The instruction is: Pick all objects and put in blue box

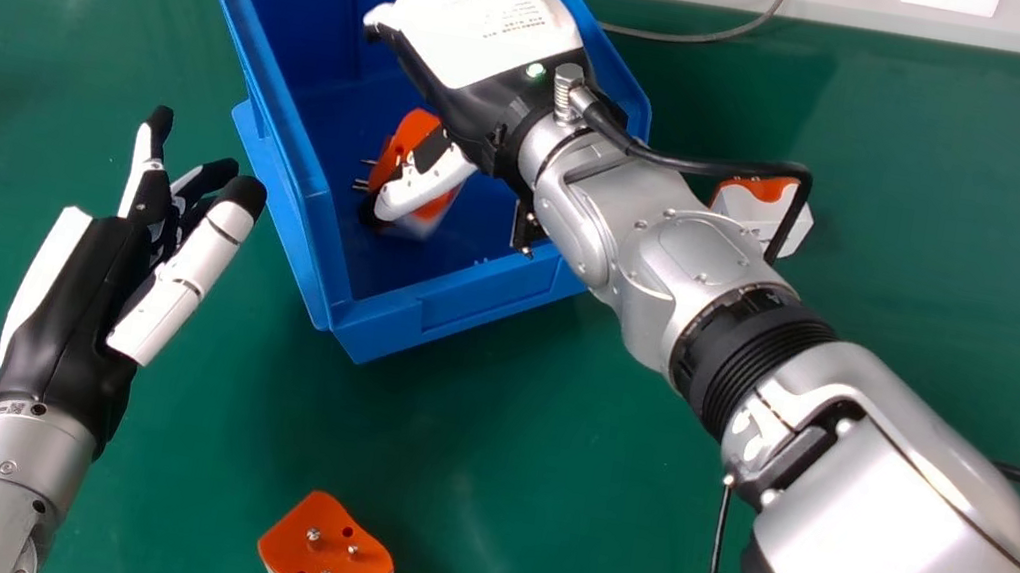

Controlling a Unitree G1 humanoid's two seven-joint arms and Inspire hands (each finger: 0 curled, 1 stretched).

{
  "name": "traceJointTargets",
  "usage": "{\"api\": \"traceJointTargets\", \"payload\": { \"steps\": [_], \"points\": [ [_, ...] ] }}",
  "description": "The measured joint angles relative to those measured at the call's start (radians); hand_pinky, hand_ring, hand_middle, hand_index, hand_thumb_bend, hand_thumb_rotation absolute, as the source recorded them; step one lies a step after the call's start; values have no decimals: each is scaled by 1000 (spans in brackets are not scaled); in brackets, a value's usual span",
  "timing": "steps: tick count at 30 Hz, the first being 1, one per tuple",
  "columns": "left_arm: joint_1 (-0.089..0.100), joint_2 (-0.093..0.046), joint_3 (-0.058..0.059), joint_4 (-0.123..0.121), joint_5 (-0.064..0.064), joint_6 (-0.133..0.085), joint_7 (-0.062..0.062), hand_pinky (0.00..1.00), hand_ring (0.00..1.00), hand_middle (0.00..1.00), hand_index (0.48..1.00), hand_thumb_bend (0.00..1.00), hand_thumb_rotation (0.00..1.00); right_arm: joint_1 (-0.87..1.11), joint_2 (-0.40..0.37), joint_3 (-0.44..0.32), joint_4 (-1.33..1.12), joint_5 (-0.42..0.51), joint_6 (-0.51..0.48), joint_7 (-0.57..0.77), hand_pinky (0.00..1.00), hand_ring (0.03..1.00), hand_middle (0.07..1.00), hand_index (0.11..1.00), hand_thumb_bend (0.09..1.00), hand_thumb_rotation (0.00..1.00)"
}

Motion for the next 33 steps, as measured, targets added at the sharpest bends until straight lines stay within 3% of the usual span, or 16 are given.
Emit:
{"api": "traceJointTargets", "payload": {
  "steps": [5, 15, 20, 26, 33],
  "points": [
    [-4, 0, -5, 3, 0, 0, 0, 878, 916, 932, 958, 550, 815, 8, -2, 0, 0, 0, 6, -7, 841, 948, 993, 940, 693, 650],
    [-29, 0, -6, 36, 1, -3, 0, 882, 919, 935, 960, 538, 814, 12, -3, 0, 0, 0, 11, -18, 850, 953, 999, 941, 691, 630],
    [-32, 0, -8, 41, 9, -3, 0, 883, 920, 939, 961, 538, 814, 13, -24, -6, -12, 3, 10, -18, 859, 951, 996, 941, 685, 589],
    [-42, 1, -8, 58, 10, -6, 0, 886, 920, 941, 962, 534, 814, 43, -91, -38, -129, 16, 8, -10, 880, 964, 999, 953, 657, 577],
    [-45, 2, -7, 83, 10, -12, 0, 885, 920, 941, 962, 537, 815, 228, -254, -135, -589, 44, 54, 59, 917, 985, 1000, 972, 602, 579]
  ]
}}
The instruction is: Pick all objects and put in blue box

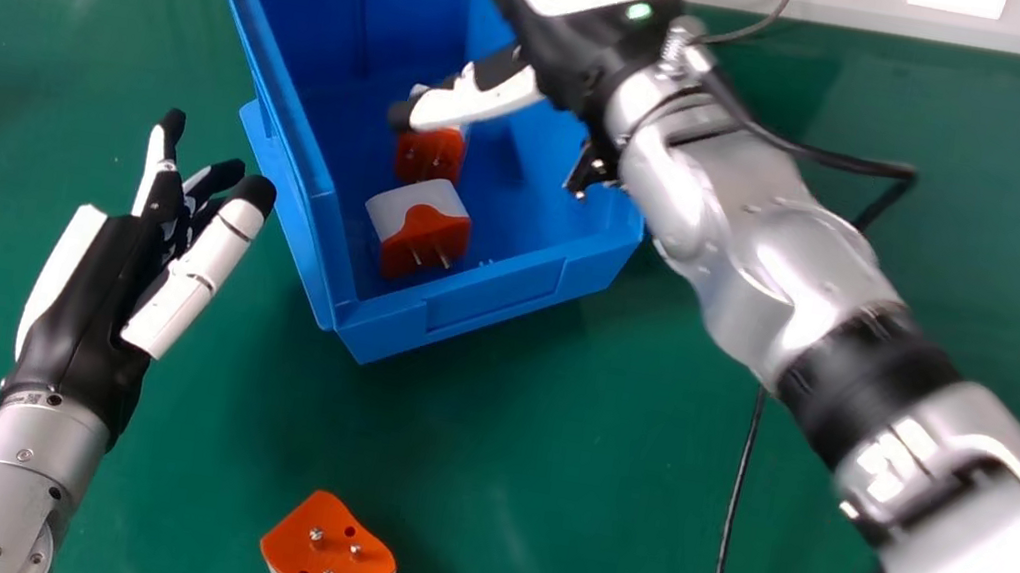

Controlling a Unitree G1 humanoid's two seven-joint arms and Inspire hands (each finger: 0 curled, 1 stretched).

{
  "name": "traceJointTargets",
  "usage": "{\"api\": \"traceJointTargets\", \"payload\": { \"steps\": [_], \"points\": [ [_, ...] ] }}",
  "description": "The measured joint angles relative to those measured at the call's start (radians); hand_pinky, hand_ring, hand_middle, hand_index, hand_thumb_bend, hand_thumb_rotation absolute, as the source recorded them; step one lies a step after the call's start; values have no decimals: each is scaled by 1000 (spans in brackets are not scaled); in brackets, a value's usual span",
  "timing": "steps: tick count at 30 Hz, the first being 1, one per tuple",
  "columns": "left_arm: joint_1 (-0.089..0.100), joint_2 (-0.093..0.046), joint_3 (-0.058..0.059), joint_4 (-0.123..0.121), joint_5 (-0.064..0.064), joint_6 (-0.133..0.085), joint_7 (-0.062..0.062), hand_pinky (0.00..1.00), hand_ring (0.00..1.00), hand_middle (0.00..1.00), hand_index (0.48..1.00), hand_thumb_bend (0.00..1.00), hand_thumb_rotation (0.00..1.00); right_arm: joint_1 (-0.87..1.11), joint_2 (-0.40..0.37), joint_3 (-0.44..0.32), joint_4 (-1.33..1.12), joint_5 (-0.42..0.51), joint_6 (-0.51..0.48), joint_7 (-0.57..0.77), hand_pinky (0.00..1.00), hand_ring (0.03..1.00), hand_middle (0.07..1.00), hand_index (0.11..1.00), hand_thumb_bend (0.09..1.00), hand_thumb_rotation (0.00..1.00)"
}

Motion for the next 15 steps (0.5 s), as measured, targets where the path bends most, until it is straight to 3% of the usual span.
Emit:
{"api": "traceJointTargets", "payload": {
  "steps": [8, 12, 15],
  "points": [
    [-6, 1, 2, 39, 0, -1, -1, 885, 921, 942, 962, 532, 815, 317, -170, -113, -508, -5, 39, 85, 893, 978, 1000, 968, 597, 585],
    [-11, 6, 6, 59, -1, -5, -2, 885, 922, 943, 962, 533, 815, 470, -274, -221, -747, -5, 40, 120, 893, 972, 1000, 962, 597, 578],
    [-27, 13, 12, 71, -5, -22, -3, 885, 923, 944, 962, 533, 815, 568, -358, -339, -919, -6, 39, 142, 894, 969, 1000, 959, 596, 574]
  ]
}}
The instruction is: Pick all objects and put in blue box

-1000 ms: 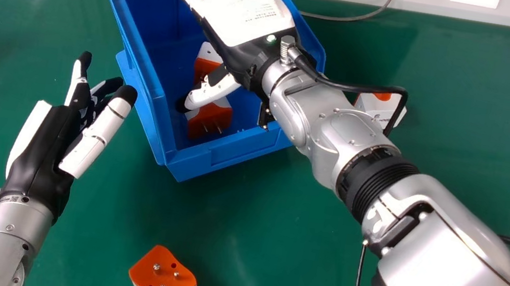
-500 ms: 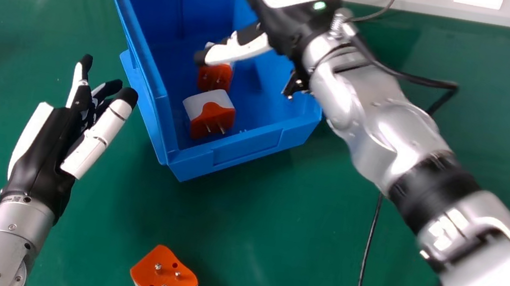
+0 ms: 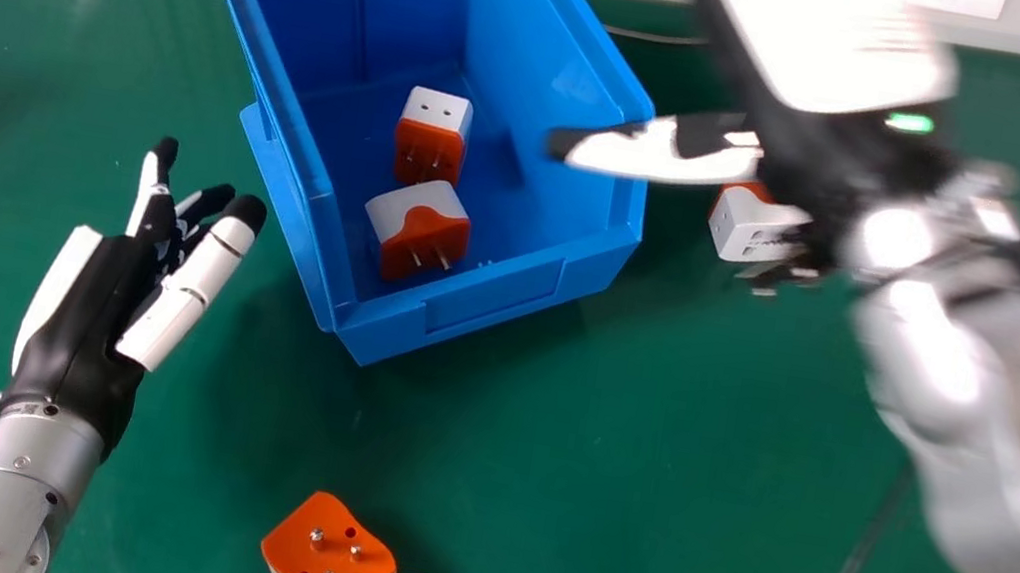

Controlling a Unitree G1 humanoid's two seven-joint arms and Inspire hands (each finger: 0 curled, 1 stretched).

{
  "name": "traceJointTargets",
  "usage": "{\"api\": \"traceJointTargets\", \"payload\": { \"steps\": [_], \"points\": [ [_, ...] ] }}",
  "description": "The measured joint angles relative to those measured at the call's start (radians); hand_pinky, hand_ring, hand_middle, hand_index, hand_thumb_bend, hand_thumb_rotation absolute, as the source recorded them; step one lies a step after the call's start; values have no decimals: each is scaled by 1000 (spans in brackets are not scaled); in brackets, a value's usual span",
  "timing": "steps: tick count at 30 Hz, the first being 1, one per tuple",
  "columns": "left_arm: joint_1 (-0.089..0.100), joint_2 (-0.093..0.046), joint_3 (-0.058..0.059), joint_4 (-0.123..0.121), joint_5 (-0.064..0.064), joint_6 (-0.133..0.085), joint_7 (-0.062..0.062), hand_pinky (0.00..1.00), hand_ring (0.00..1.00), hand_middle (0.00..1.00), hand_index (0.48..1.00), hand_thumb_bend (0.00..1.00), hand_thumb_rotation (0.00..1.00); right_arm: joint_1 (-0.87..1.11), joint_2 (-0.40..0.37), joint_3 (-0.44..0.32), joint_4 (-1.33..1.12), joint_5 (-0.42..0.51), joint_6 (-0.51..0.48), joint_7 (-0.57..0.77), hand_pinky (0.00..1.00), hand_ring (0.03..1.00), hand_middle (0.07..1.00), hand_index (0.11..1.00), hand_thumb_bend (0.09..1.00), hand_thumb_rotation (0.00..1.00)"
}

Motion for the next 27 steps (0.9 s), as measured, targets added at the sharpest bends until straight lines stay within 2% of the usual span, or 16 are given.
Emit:
{"api": "traceJointTargets", "payload": {
  "steps": [3, 8, 11, 19, 24, 27],
  "points": [
    [-13, 16, 9, 10, -6, -18, -2, 885, 923, 945, 962, 532, 815, 80, -59, -106, -115, 6, -4, 22, 911, 976, 1000, 958, 596, 580],
    [-24, 19, 12, 26, -8, -37, -4, 884, 923, 944, 962, 530, 814, 178, -89, -171, -123, 12, -27, 48, 936, 983, 1000, 959, 598, 593],
    [-24, 19, 13, 42, -8, -44, -4, 884, 923, 943, 961, 530, 813, 209, -97, -181, -71, 12, -53, 46, 935, 982, 1000, 958, 604, 597],
    [-24, 19, 16, 46, -8, -48, -3, 882, 922, 941, 958, 536, 812, 217, -104, -184, 93, 6, -85, 37, 919, 976, 1000, 969, 606, 595],
    [-28, 19, 17, 66, -8, -61, -3, 882, 921, 941, 957, 540, 812, 208, -105, -167, 168, -4, -85, 41, 908, 971, 1000, 972, 606, 590],
    [-31, 19, 17, 70, -8, -68, -2, 882, 922, 941, 956, 542, 812, 189, -106, -149, 210, -22, -87, 44, 905, 972, 1000, 973, 604, 590]
  ]
}}
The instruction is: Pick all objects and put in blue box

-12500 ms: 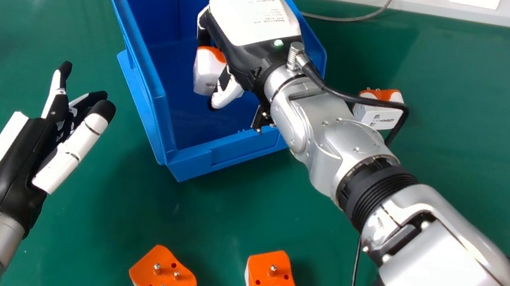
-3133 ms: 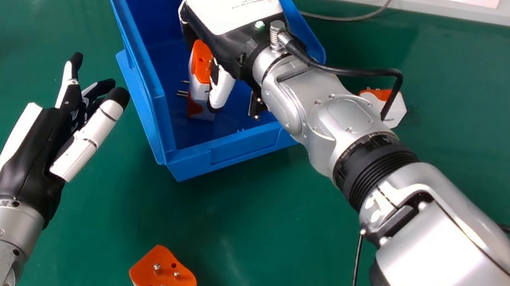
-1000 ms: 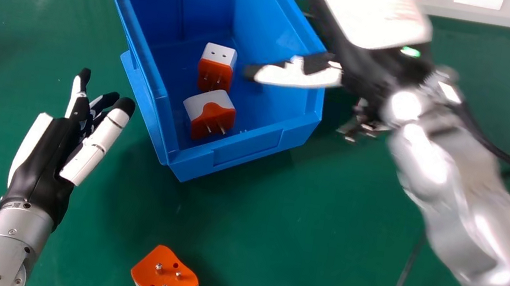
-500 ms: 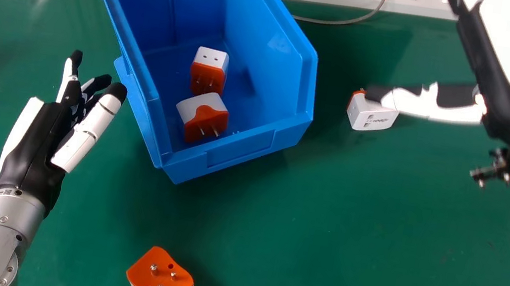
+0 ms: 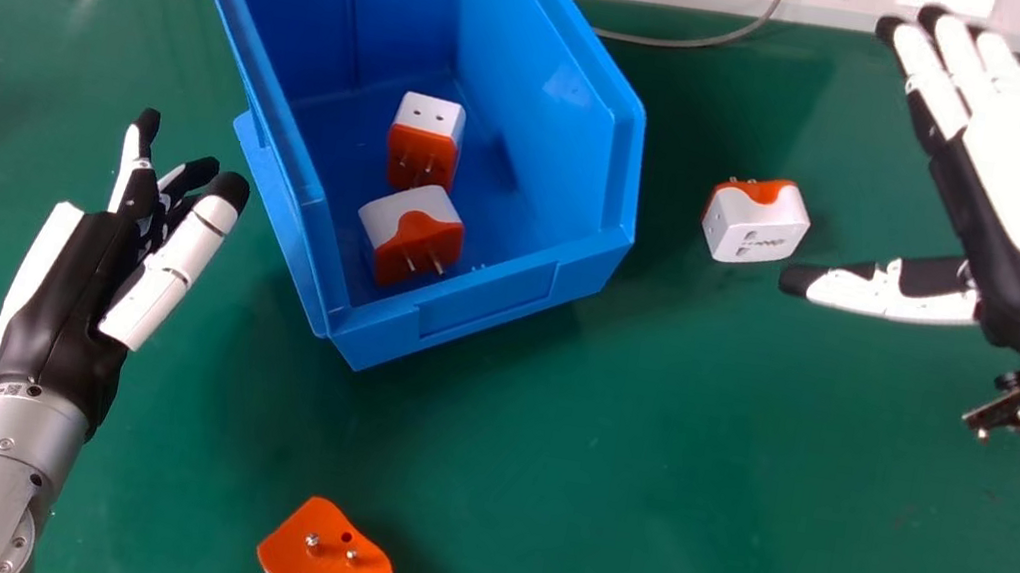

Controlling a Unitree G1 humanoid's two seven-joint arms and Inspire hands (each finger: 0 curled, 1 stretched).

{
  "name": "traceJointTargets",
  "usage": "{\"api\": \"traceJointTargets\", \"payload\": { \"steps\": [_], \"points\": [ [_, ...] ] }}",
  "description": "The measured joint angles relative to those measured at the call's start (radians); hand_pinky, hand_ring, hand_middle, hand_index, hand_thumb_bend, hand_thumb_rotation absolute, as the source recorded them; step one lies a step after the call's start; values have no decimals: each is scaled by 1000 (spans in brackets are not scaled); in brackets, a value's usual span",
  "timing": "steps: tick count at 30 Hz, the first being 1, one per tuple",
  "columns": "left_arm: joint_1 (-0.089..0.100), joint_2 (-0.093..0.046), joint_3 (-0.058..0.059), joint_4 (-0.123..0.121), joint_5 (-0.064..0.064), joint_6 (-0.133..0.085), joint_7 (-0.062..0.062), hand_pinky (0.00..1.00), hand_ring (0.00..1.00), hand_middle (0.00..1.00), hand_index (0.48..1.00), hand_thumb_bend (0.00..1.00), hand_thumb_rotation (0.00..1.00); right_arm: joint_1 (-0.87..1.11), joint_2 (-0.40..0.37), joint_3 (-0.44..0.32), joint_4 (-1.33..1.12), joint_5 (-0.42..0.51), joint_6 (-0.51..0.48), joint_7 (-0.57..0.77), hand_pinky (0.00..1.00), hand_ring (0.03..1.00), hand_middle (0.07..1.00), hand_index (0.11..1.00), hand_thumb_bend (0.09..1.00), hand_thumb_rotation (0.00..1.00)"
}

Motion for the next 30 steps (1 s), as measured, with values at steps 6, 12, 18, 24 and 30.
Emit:
{"api": "traceJointTargets", "payload": {
  "steps": [6, 12, 18, 24, 30],
  "points": [
    [-7, 0, 0, 8, 0, -2, 1, 884, 922, 941, 956, 538, 812, -106, -1, 66, 153, -11, -34, 6, 917, 983, 1000, 976, 602, 595],
    [-12, 0, 1, 17, 0, -11, 3, 886, 922, 941, 956, 537, 812, -209, 1, 133, 318, -14, -77, -2, 922, 982, 1000, 979, 604, 603],
    [-14, 0, 1, 22, 0, -20, 3, 888, 922, 941, 957, 540, 813, -314, 16, 196, 463, -17, -85, 5, 947, 997, 1000, 996, 597, 605],
    [-13, 0, 1, 23, 0, -24, 3, 890, 922, 941, 957, 542, 814, -423, 45, 267, 622, -22, -88, 9, 957, 1000, 1000, 1000, 595, 608],
    [-4, 0, 1, 19, 0, -24, 2, 890, 922, 940, 957, 547, 814, -514, 60, 343, 766, -57, -92, -3, 967, 1000, 1000, 1000, 588, 605]
  ]
}}
